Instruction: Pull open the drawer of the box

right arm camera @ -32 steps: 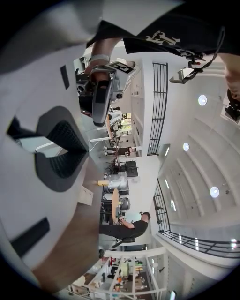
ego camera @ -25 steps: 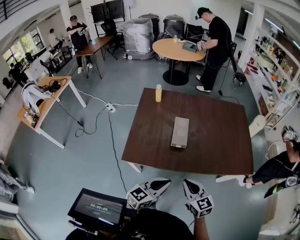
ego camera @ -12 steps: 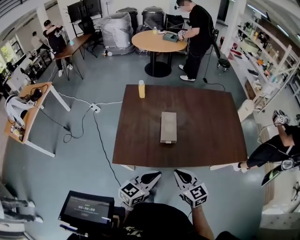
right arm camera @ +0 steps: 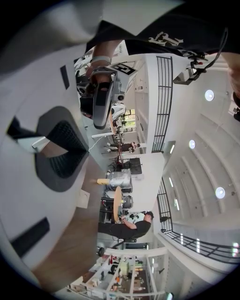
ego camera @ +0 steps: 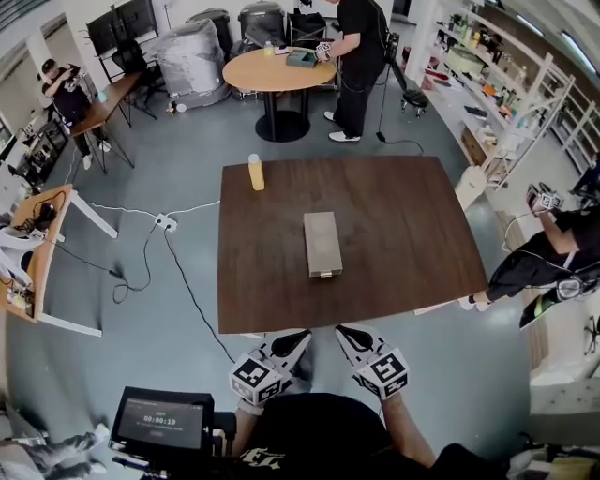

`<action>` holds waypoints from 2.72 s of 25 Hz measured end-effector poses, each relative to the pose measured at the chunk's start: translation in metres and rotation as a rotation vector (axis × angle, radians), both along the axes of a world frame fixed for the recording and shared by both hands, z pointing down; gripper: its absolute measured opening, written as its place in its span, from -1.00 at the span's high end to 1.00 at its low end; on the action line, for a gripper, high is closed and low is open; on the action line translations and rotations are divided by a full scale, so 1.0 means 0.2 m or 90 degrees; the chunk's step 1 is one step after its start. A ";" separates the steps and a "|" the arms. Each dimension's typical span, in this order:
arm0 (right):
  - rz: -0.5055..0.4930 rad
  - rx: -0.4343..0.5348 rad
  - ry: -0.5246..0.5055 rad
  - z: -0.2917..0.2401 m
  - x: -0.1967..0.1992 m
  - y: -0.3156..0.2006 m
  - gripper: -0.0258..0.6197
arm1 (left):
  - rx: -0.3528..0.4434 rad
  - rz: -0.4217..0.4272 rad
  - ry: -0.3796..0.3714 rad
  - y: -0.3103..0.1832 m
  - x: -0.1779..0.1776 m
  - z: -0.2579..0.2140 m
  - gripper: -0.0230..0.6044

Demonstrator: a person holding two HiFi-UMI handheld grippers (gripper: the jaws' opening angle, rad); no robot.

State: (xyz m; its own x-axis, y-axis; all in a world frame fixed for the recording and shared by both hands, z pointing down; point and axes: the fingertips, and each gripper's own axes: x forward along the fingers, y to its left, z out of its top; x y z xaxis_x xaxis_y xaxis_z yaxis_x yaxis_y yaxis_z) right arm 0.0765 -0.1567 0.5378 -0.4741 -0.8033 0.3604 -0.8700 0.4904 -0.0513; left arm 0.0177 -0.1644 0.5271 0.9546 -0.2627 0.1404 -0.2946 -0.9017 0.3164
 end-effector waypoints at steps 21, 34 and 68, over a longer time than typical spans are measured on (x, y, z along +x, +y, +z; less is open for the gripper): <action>0.059 -0.021 0.000 0.07 -0.15 -0.08 0.96 | 0.000 0.038 -0.003 -0.10 -0.17 0.04 0.91; 0.059 -0.041 0.015 0.22 -0.11 -0.23 0.96 | -0.009 -0.011 -0.016 -0.16 -0.25 0.10 0.91; 0.223 -0.263 0.052 1.13 0.28 -0.76 0.59 | -0.042 -0.061 -0.059 -0.44 -0.24 0.17 0.91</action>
State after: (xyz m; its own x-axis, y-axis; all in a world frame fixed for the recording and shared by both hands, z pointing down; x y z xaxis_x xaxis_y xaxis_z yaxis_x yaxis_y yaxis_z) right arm 0.1316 -0.3097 0.7643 -0.1612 -0.6920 0.7037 -0.9868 0.1244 -0.1038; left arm -0.0306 -0.2519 0.5612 0.9076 -0.3401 0.2461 -0.4096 -0.8461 0.3411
